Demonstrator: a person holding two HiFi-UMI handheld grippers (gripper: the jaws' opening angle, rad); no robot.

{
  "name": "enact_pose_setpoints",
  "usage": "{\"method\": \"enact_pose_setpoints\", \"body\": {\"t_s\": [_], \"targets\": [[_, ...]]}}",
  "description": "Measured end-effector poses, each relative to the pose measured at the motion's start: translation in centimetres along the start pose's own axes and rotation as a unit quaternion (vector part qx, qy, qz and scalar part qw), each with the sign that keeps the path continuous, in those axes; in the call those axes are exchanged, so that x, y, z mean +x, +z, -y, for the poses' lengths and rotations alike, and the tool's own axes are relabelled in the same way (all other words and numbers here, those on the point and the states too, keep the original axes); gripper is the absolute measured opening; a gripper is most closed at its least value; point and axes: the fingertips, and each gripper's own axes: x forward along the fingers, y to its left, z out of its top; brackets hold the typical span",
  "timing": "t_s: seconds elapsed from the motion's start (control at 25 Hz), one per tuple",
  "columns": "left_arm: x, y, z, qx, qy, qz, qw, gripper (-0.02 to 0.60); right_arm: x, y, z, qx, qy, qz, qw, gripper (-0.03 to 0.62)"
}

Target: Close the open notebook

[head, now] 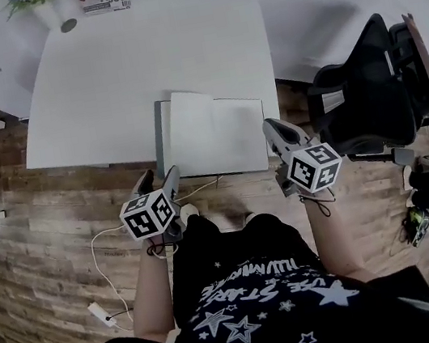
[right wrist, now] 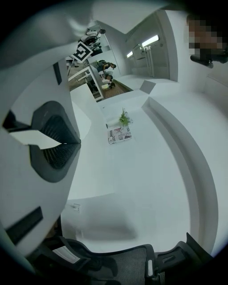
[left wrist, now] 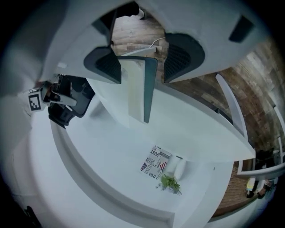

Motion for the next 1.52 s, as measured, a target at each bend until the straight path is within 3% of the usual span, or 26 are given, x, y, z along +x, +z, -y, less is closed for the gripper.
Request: {"method": "enact_pose_setpoints", "body": {"t_s": [0.28, 0.44, 0.68, 1.0, 1.28, 1.52], "targets": [[1.4, -1.6, -0.7, -0.014, -0.046, -0.059, 0.9971, 0.299, 0.0, -1.2, -0.4, 0.013, -0.029, -0.007, 0.999, 0.003], [1.6, -1.9, -0.1, -0.029, -0.087, -0.077, 0.9928, 0.201, -0.4, -2.0, -0.3, 0.020, -0.040, -0.009, 0.999, 0.003], [1.1, -1.4, 0.2, -0.009, -0.083, -0.077, 0.9935, 0.089, -1.1, -2.7, -0.1, 0.028, -0.046, -0.004, 0.999, 0.003], [-0.6, 0.1, 1.9, 0.005, -0.064, -0.042, 0.9970, 0.063, -1.8, -2.5, 0.7, 0.028, -0.022, 0.005, 0.999, 0.003], [-2.7, 2.1, 5.0, 0.047, -0.043, -0.002, 0.9980, 0.057, -2.4, -1.1, 2.2, 0.023, 0.009, 0.023, 0.999, 0.003], [-4.1, 3.5, 9.1, 0.109, -0.024, 0.028, 0.9934, 0.054, -4.0, -0.9, 4.4, 0.028, 0.026, 0.037, 0.999, 0.003]]}}
